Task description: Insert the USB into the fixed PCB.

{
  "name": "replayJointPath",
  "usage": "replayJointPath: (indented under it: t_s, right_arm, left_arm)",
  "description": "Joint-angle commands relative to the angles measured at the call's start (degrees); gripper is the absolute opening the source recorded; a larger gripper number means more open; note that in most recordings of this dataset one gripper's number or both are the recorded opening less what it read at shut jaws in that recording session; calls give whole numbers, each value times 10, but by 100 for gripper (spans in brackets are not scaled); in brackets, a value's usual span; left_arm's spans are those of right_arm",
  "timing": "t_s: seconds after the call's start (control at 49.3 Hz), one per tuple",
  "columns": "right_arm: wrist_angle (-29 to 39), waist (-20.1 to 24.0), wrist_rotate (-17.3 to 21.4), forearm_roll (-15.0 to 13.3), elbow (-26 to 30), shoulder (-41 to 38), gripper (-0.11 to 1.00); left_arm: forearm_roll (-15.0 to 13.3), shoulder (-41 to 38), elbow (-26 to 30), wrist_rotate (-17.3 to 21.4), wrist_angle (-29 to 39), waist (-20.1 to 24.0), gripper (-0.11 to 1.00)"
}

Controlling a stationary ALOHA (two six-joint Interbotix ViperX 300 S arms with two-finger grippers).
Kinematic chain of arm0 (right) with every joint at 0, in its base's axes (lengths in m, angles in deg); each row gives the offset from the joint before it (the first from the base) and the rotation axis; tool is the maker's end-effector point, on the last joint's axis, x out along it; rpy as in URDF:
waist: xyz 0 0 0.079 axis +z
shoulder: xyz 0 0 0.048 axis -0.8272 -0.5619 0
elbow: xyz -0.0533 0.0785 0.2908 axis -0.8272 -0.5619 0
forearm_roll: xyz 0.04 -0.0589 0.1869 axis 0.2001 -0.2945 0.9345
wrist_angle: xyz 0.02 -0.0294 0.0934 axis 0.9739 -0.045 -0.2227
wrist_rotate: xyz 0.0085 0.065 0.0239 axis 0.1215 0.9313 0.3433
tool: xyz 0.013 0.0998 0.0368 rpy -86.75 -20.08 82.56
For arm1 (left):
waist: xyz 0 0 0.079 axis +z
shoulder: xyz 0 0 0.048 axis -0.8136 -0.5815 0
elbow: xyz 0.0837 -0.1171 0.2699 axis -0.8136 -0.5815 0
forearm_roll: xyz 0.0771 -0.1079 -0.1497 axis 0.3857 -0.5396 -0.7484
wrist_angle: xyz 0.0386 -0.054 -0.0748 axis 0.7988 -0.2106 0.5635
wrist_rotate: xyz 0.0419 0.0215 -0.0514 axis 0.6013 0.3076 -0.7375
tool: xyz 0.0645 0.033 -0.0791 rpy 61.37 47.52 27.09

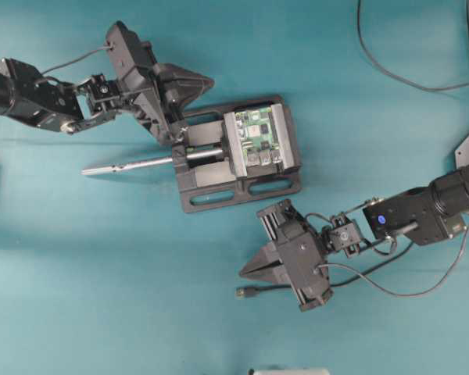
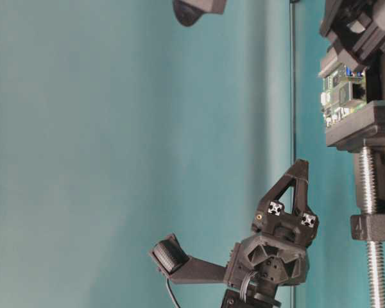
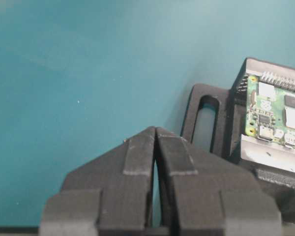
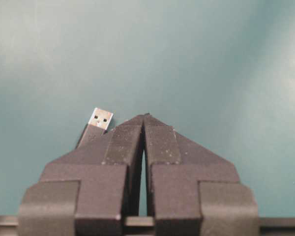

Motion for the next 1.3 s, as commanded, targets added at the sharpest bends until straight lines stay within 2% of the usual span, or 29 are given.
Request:
replayJointPath:
  t_s: [0.0, 0.162, 0.345, 0.446, 0.568, 0.669, 0.73, 0.77, 0.892, 0.994, 1.034, 1.135, 1.277]
  right_arm:
    - [-5, 6, 2, 0, 8, 15, 0]
    - [9, 6, 10, 4, -6, 54, 0]
    - [45, 6, 57, 16, -12, 85, 0]
    - [54, 13, 69, 16, -12, 84, 0]
    - [76, 22, 81, 16, -11, 83, 0]
    - [100, 25, 98, 16, -8, 84, 1]
    - [106, 26, 107, 16, -5, 83, 5]
    - [107, 26, 113, 16, -5, 83, 12]
    - [112, 27, 134, 17, -2, 82, 43]
    - [112, 30, 142, 17, 5, 77, 68]
    - [113, 33, 142, 17, 9, 74, 71]
    - [112, 40, 142, 18, 21, 52, 66]
    - [112, 51, 141, 25, 42, 18, 65]
  left_arm:
    - [23, 40, -15, 11, 0, -7, 1]
    - [23, 123, -62, 9, 31, -23, 0]
    - [24, 245, -136, 10, 103, -63, 0]
    - [23, 316, -176, 6, 145, -86, 2]
    - [23, 412, -216, -3, 199, -95, 16]
    - [23, 512, -245, -4, 258, -95, 42]
    - [22, 570, -258, -4, 298, -95, 61]
    - [22, 607, -268, -4, 330, -95, 71]
    - [22, 717, -294, -4, 431, -95, 67]
    - [23, 792, -314, -4, 485, -95, 67]
    - [23, 820, -326, -4, 498, -95, 67]
    - [22, 848, -354, -4, 498, -94, 67]
    - [23, 846, -373, 0, 454, -85, 69]
